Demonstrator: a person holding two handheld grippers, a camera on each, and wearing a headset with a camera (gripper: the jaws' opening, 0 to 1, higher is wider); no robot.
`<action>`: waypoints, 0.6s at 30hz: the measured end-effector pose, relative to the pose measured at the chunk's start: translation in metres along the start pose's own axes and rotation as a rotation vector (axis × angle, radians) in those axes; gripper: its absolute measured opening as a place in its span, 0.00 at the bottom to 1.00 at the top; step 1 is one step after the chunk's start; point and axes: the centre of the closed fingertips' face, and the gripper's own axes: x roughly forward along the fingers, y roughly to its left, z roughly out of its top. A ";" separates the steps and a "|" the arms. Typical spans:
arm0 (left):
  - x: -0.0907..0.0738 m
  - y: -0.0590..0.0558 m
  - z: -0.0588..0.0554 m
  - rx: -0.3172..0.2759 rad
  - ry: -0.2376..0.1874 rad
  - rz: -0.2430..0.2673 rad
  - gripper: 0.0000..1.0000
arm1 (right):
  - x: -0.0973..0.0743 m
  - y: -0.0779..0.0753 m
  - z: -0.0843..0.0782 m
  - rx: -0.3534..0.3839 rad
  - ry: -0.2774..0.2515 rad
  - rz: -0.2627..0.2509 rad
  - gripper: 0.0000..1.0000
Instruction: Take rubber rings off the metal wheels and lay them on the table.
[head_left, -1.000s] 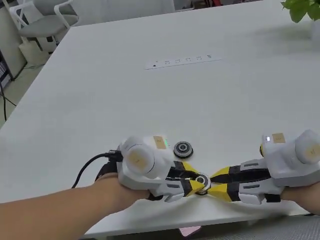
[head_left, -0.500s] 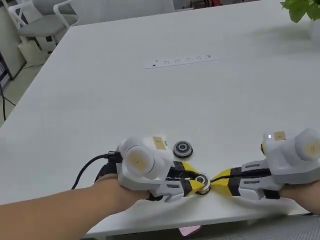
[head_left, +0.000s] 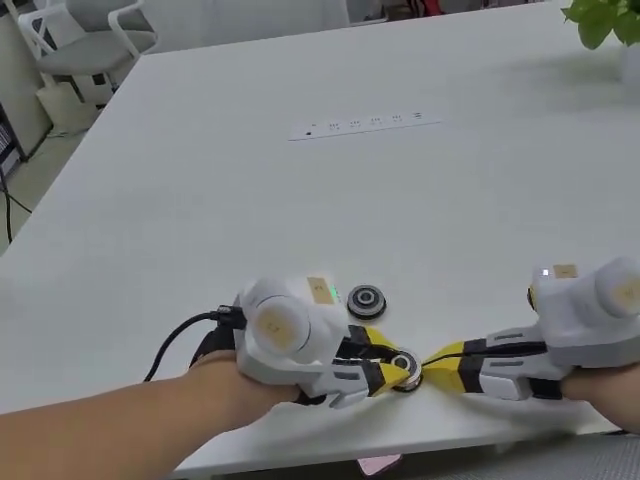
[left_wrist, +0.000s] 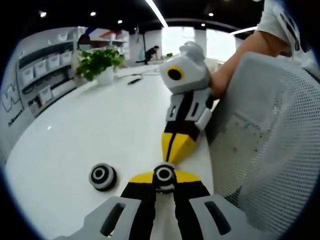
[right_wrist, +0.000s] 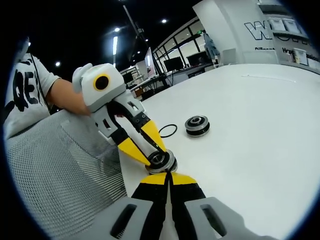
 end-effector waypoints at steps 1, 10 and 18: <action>0.000 0.000 0.000 0.001 0.000 0.000 0.13 | 0.000 0.000 0.000 0.012 -0.002 0.000 0.00; -0.001 0.000 0.001 0.003 0.003 0.001 0.12 | -0.003 -0.006 0.012 0.105 -0.075 0.002 0.00; -0.001 -0.001 0.001 0.006 0.008 0.001 0.12 | -0.001 -0.003 0.016 0.121 -0.057 0.020 0.00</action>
